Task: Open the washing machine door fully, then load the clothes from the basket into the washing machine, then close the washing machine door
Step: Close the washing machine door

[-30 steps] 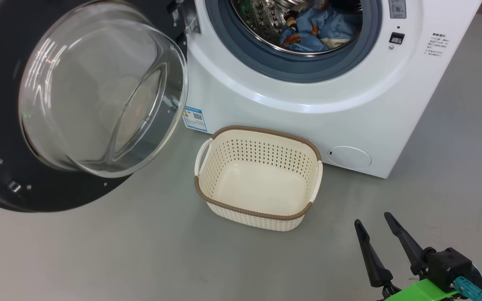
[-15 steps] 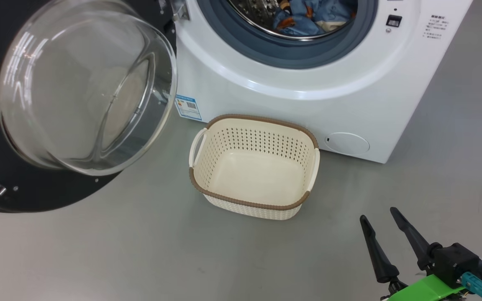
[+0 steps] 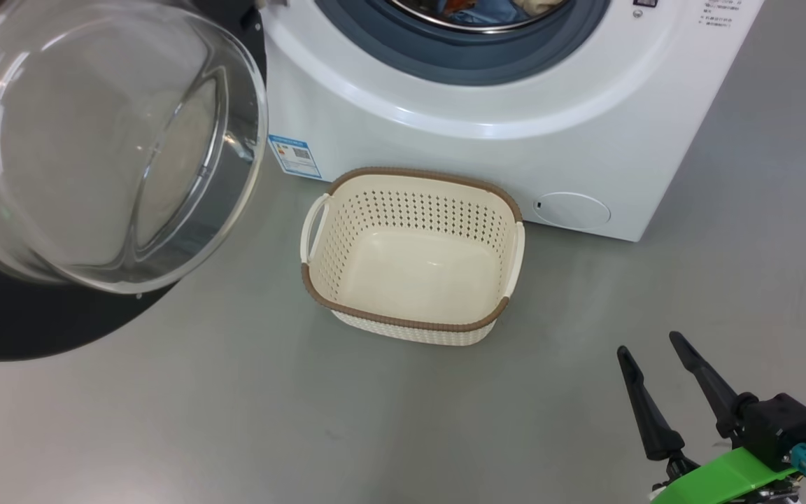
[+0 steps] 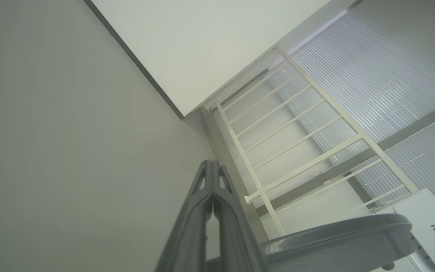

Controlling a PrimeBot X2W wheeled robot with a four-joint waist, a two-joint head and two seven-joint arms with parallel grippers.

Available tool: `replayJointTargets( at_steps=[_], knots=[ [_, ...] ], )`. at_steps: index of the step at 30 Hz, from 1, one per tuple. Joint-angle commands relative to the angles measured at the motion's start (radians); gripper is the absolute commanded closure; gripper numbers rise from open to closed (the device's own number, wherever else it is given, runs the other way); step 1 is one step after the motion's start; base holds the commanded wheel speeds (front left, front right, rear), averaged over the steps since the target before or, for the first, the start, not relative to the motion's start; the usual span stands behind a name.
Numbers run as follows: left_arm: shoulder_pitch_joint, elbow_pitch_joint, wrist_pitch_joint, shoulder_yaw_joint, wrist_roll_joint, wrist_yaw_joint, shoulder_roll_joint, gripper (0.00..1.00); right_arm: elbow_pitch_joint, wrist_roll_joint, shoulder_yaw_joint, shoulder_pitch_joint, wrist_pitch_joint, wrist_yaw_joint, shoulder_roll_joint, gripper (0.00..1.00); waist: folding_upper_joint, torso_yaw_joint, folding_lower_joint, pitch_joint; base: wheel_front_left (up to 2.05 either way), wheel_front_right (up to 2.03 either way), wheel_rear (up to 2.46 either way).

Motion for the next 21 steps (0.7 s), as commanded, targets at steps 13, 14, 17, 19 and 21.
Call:
replayJointTargets(
  at_steps=[13,14,17,19,21],
  knots=[
    [-0.087,0.134,0.141,0.052,-0.171,-0.046,0.093,1.0,-0.065,-0.006,0.014,-0.041,0.025,0.002,-0.037,0.0,0.0,-0.021,0.0,0.048,0.0,0.0,0.0],
    [-0.087,0.14,0.151,0.054,-0.18,-0.047,0.094,1.0,-0.066,-0.005,0.014,-0.042,0.027,0.002,-0.039,0.0,0.0,-0.022,0.0,0.05,0.0,0.0,0.0],
    [-0.088,0.151,0.17,0.06,-0.203,-0.05,0.096,1.0,-0.073,-0.006,0.013,-0.043,0.032,0.002,-0.044,0.0,0.0,-0.025,0.0,0.057,0.0,0.0,0.0],
    [-0.086,0.151,0.18,0.057,-0.21,-0.052,0.096,1.0,-0.076,-0.005,0.011,-0.043,0.035,0.002,-0.048,0.0,0.0,-0.026,0.0,0.061,0.0,0.0,0.0],
    [-0.085,0.147,0.192,0.052,-0.219,-0.053,0.095,1.0,-0.079,-0.004,0.01,-0.043,0.038,0.002,-0.052,0.0,0.0,-0.027,0.0,0.063,0.0,0.0,0.0]
  ],
)
